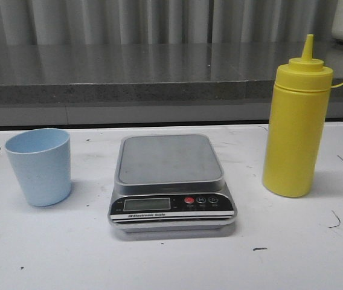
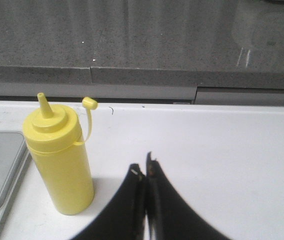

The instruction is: Pour seasoning into cup on scale with both arms

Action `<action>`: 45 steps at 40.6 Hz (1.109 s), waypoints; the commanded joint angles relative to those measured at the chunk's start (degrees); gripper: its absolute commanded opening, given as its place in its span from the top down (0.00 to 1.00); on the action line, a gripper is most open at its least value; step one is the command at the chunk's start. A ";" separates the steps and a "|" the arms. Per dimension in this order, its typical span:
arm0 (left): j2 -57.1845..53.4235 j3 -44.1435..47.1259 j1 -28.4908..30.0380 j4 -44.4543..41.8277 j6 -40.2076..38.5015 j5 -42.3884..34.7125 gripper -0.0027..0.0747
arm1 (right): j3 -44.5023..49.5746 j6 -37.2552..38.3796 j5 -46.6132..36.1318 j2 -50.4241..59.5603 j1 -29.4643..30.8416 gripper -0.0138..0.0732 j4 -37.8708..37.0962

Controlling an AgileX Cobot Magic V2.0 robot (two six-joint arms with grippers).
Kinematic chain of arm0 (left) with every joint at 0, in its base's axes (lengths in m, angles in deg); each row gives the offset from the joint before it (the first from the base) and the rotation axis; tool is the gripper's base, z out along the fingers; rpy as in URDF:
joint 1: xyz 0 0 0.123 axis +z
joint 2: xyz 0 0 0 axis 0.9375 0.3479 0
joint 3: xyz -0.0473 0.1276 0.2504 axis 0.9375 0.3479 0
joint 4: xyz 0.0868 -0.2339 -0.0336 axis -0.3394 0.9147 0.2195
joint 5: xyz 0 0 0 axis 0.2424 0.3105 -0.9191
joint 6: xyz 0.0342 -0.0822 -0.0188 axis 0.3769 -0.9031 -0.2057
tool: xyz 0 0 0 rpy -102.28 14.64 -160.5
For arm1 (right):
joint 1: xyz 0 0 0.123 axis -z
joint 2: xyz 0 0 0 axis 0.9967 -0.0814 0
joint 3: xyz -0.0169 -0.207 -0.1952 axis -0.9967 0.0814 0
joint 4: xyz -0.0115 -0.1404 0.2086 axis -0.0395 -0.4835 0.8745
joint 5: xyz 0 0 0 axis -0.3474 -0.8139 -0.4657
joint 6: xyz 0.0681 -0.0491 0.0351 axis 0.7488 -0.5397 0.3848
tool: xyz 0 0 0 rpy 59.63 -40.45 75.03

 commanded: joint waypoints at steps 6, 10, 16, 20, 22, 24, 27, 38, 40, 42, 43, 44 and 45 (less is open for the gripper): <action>0.80 -2.15 -0.01 1.49 -0.58 -3.99 0.13 | -2.24 -0.11 -4.84 -0.42 0.26 0.29 0.26; 0.80 -2.15 -0.01 1.49 -0.58 -3.99 0.07 | -2.24 -0.11 -4.84 -0.42 0.26 0.14 0.26; 1.12 -2.15 -0.01 3.75 -0.58 -3.89 0.12 | -2.24 -0.11 -4.97 -0.42 0.26 0.16 0.26; 3.43 -2.27 -0.01 5.35 -0.58 -3.89 0.16 | -2.24 -0.11 -6.18 -0.42 0.22 0.16 0.26; 5.47 -2.73 -0.01 5.48 -0.58 -3.89 0.17 | -2.24 -0.11 -6.66 -0.42 0.22 0.16 0.26; 7.90 -3.74 -0.70 5.55 -0.58 -3.76 0.19 | -2.24 -0.11 -6.90 -0.42 0.22 0.16 0.26; 11.99 -5.95 -2.48 5.55 -0.35 -3.35 0.21 | -2.24 -0.11 -6.90 -0.42 0.22 0.16 0.26; 29.23 -17.37 -16.14 5.42 2.53 4.14 0.26 | -2.24 -0.11 -6.66 -0.42 0.22 0.16 0.31; 32.77 -20.08 -18.74 5.08 2.89 5.93 0.26 | -2.24 -0.11 -6.59 -0.42 0.22 0.16 0.31; 36.37 -22.60 -21.17 4.57 2.89 8.22 0.26 | -2.24 -0.11 -6.53 -0.42 0.22 0.16 0.31; 37.89 -23.71 -22.46 4.15 2.89 9.14 0.26 | -2.24 -0.11 -6.53 -0.42 0.22 0.16 0.31; 39.98 -25.17 -23.41 3.70 2.89 10.30 0.26 | -2.24 -0.11 -6.53 -0.42 0.22 0.16 0.31; 41.52 -26.26 -24.58 3.41 2.89 11.16 0.26 | -2.24 -0.11 -6.53 -0.42 0.22 0.16 0.31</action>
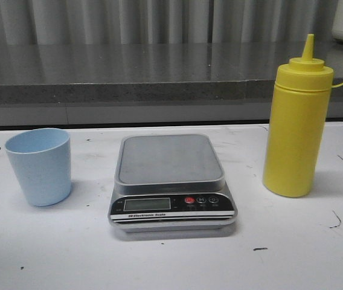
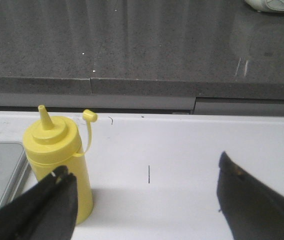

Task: Pour seasoning into cup on scale with both arms
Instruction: 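Lower the left gripper onto the light blue cup and grasp it, then lift the blue cup and carry it over the scale with left gripper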

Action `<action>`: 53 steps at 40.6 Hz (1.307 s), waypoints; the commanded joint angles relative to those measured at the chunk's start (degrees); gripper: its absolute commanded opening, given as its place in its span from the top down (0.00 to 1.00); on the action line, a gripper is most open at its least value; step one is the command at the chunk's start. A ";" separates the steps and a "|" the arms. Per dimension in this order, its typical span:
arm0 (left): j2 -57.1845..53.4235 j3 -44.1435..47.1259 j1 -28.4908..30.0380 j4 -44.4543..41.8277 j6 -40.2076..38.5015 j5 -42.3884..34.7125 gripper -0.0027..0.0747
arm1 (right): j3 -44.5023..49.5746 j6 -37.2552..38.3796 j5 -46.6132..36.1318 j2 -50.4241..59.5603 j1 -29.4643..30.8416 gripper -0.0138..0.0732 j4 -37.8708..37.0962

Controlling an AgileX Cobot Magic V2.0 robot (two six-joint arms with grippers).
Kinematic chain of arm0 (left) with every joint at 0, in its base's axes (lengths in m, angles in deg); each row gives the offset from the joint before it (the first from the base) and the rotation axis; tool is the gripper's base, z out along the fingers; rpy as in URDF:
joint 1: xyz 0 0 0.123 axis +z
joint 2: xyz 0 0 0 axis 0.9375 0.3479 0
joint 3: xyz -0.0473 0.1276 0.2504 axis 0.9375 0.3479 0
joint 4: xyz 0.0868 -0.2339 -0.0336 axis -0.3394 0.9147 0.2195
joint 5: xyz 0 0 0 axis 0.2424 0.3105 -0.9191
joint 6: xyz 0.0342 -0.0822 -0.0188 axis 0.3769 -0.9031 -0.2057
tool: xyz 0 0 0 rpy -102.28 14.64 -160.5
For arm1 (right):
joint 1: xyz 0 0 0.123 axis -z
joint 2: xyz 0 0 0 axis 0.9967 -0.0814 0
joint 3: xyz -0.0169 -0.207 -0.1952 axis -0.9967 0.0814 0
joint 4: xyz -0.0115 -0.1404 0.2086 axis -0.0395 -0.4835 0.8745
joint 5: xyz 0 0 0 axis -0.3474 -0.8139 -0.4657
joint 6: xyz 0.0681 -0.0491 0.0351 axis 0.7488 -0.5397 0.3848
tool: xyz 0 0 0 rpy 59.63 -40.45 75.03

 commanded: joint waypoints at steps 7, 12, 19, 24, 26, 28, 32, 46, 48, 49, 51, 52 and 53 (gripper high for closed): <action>16.84 -13.86 -7.64 -1.51 0.26 6.90 0.26 | -2.24 -0.11 -4.62 -0.42 0.22 0.16 0.31; 25.80 -19.53 -7.84 -1.51 0.26 13.99 0.26 | -2.24 -0.11 -4.62 -0.42 0.22 0.16 0.31; 35.19 -24.60 -7.84 -1.51 0.26 20.43 0.26 | -2.24 -0.11 -4.62 -0.42 0.22 0.16 0.26; 40.26 -26.10 -7.84 -1.51 0.26 20.34 0.26 | -2.24 -0.11 -4.62 -0.42 0.22 0.16 0.26; 41.91 -26.36 -7.84 -1.51 0.26 20.17 0.27 | -2.24 -0.11 -4.62 -0.42 0.22 0.16 0.26; 43.22 -26.76 -7.84 -1.51 0.26 20.19 0.30 | -2.24 -0.11 -4.62 -0.42 0.22 0.16 0.26; 44.53 -26.89 -7.84 -1.51 0.26 20.31 0.42 | -2.24 -0.11 -4.62 -0.42 0.22 0.16 0.26; 44.75 -26.89 -7.84 -2.04 0.26 20.53 0.99 | -2.24 -0.11 -4.67 -0.42 0.22 0.16 0.26; 44.75 -27.21 -7.84 -2.73 0.26 21.02 0.99 | -2.24 -0.11 -4.67 -0.42 0.22 0.16 0.26; 44.75 -27.82 -7.84 -3.11 0.26 21.60 0.99 | -2.24 -0.11 -4.67 -0.42 0.22 0.16 0.26; 44.75 -29.21 -7.84 -3.74 0.26 23.82 0.99 | -2.24 -0.11 -4.67 -0.42 0.22 0.16 0.26; 44.75 -30.50 -7.84 -3.74 0.26 25.09 0.99 | -2.24 -0.11 -4.67 -0.42 0.22 0.16 0.26; 44.75 -31.62 -7.84 -4.06 0.26 26.89 0.99 | -2.24 -0.11 -4.67 -0.42 0.22 0.16 0.26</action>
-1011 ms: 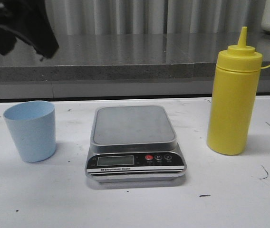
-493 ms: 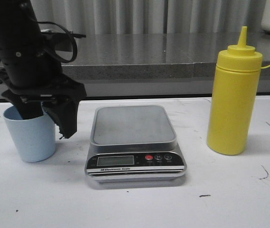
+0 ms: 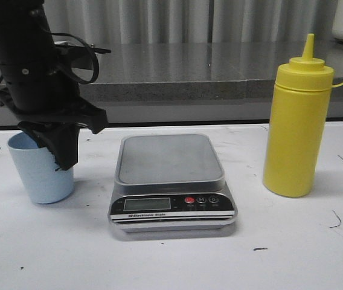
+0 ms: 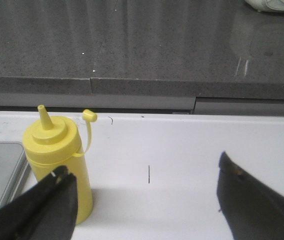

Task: Pour seasoning into cup on scale with both arms
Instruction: 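Lift the blue cup and carry it over the scale with left gripper, then set the cup on the scale and open the left gripper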

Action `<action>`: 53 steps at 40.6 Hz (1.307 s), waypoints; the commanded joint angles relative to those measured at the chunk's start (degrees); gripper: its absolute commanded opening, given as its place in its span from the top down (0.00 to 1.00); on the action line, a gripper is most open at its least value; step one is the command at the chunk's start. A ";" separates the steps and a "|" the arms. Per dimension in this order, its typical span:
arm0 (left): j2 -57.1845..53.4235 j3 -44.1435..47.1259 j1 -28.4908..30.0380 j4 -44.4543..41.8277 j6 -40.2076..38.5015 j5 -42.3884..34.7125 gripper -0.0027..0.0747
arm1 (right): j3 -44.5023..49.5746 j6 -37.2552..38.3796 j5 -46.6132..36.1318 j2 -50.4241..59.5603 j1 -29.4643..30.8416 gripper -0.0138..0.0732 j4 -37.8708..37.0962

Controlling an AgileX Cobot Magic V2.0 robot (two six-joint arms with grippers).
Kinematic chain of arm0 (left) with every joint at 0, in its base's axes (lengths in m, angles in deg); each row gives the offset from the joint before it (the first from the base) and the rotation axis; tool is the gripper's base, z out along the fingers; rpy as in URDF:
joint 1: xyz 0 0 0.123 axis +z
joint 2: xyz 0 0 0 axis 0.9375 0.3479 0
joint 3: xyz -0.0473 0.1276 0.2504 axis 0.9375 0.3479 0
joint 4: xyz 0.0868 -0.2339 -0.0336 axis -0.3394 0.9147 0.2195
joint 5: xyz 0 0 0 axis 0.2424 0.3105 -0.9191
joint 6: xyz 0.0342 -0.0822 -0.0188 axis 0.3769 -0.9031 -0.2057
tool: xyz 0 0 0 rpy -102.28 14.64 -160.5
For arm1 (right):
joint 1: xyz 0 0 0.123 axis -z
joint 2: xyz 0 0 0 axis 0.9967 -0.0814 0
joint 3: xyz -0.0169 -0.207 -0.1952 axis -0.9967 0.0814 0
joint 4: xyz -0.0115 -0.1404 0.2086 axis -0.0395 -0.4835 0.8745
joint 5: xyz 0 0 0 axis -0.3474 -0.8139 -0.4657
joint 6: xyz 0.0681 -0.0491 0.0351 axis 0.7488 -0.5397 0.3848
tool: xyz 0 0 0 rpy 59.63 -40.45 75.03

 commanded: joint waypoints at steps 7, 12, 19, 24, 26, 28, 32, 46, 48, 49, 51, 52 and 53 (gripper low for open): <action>-2.84 -14.78 -1.24 0.00 0.26 13.69 0.99 | -2.24 -0.11 -4.62 -0.42 0.22 0.16 0.26; -1.84 -20.80 -3.79 0.00 1.69 14.17 0.99 | -2.24 -0.11 -4.62 -0.42 0.22 0.16 0.26; 2.83 -28.17 -8.51 0.00 2.27 14.17 0.99 | -2.24 -0.11 -4.62 -0.42 0.22 0.16 0.26; 6.62 -32.83 -11.61 0.00 2.27 14.17 0.99 | -2.24 -0.11 -4.46 -0.42 0.22 0.16 0.26; 8.18 -34.22 -12.43 0.00 2.27 14.40 0.99 | -2.24 -0.11 -4.38 -0.42 0.22 0.16 0.26; 9.52 -35.45 -13.13 0.00 2.27 14.40 0.99 | -2.24 -0.11 -4.25 -0.42 0.22 0.16 0.26; 11.31 -36.46 -14.03 0.00 2.27 14.40 0.99 | -2.24 -0.11 -4.14 -0.42 0.22 0.16 0.26; 12.57 -36.56 -14.24 0.57 2.27 14.30 0.77 | -2.24 -0.11 -4.14 -0.42 0.22 0.16 0.26; 12.57 -36.56 -14.24 0.57 2.27 14.10 0.68 | -2.24 -0.11 -4.14 -0.42 0.22 0.16 0.26; 12.57 -36.56 -14.24 0.57 2.27 14.06 0.64 | -2.24 -0.11 -4.14 -0.42 0.22 0.16 0.26; 12.34 -36.56 -14.24 0.70 2.27 13.53 0.56 | -2.24 -0.11 -4.14 -0.42 0.22 0.16 0.26; 12.22 -36.56 -14.24 1.10 2.27 13.52 0.53 | -2.24 -0.11 -4.14 -0.42 0.22 0.16 0.26; 11.77 -36.56 -14.24 1.44 2.27 13.52 0.49 | -2.24 -0.11 -4.14 -0.42 0.22 0.16 0.26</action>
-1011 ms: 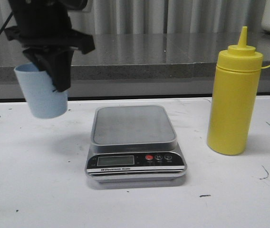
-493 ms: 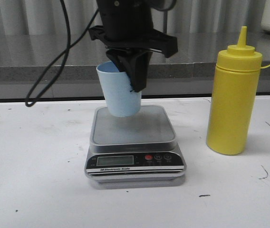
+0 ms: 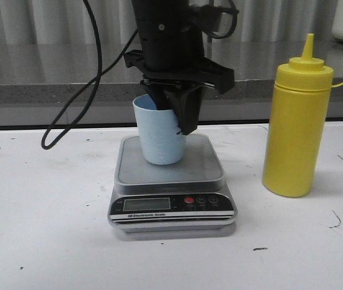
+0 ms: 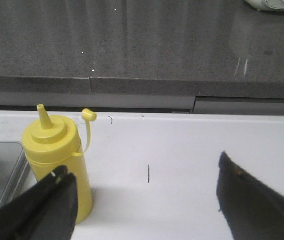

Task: Pour seasoning into cup on scale with both arms
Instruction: 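Set the cup on the scale and open the left gripper, then raise the left gripper away from the cup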

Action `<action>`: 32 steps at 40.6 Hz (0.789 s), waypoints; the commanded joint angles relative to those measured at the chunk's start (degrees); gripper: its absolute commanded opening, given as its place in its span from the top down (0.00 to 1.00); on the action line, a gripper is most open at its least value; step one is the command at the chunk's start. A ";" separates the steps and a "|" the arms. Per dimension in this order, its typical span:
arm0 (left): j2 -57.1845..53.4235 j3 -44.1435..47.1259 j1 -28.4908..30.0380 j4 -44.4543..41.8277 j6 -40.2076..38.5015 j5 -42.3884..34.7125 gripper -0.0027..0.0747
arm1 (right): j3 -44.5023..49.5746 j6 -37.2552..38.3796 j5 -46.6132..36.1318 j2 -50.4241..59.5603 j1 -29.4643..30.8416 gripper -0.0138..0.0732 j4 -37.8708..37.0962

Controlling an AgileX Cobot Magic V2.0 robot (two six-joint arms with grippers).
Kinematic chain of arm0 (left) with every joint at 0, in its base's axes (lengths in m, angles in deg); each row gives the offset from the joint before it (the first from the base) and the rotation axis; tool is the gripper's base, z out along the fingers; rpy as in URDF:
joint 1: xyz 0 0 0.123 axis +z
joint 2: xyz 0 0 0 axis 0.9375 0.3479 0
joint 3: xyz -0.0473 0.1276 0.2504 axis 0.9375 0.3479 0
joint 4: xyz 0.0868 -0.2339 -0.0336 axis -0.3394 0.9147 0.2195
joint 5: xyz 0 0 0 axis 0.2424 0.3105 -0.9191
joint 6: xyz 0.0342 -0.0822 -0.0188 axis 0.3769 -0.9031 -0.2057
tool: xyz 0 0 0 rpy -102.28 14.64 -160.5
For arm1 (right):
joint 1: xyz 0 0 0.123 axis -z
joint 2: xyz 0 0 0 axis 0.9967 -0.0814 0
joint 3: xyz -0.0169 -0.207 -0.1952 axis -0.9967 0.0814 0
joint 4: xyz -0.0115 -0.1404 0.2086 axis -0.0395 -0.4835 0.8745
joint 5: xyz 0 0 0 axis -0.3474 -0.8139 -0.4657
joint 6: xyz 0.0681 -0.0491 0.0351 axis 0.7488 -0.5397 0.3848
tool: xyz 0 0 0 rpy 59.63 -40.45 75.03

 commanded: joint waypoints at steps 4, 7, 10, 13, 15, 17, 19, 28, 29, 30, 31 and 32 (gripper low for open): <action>-5.81 -1.83 -0.28 1.43 -0.11 -0.87 0.46 | -2.24 -0.11 -4.14 -0.42 0.22 0.16 0.26; -7.57 -1.83 0.00 1.43 -0.11 0.15 0.46 | -2.24 -0.11 -4.14 -0.42 0.22 0.16 0.26; -9.29 -1.83 0.60 1.66 -0.11 0.03 0.46 | -2.24 -0.11 -4.14 -0.42 0.22 0.16 0.26; -11.24 -1.83 1.37 1.90 -0.11 -0.89 0.46 | -2.24 -0.11 -4.14 -0.42 0.22 0.16 0.26; -12.34 -1.83 1.96 2.03 -0.11 -0.90 0.46 | -2.24 -0.11 -4.14 -0.42 0.22 0.16 0.26; -13.43 -1.83 2.66 2.03 -0.11 -0.72 0.46 | -2.24 -0.11 -4.14 -0.42 0.22 0.16 0.26; -14.36 -1.83 3.45 2.03 -0.11 -0.20 0.46 | -2.24 -0.11 -4.14 -0.42 0.22 0.16 0.26; -19.65 2.35 8.66 2.22 -0.11 0.98 0.55 | -2.24 -0.11 -4.14 -0.42 0.22 0.16 0.26; -20.58 3.45 9.51 2.22 -0.11 0.68 0.58 | -2.24 -0.11 -4.14 -0.42 0.22 0.16 0.26; -21.50 4.63 10.46 2.22 -0.11 0.43 0.61 | -2.24 -0.11 -4.14 -0.42 0.22 0.16 0.26; -22.20 5.55 11.21 2.22 -0.11 0.11 0.64 | -2.24 -0.11 -4.14 -0.42 0.22 0.16 0.26; -22.91 6.88 12.27 2.22 -0.22 -0.24 0.68 | -2.24 -0.11 -4.14 -0.42 0.22 0.16 0.26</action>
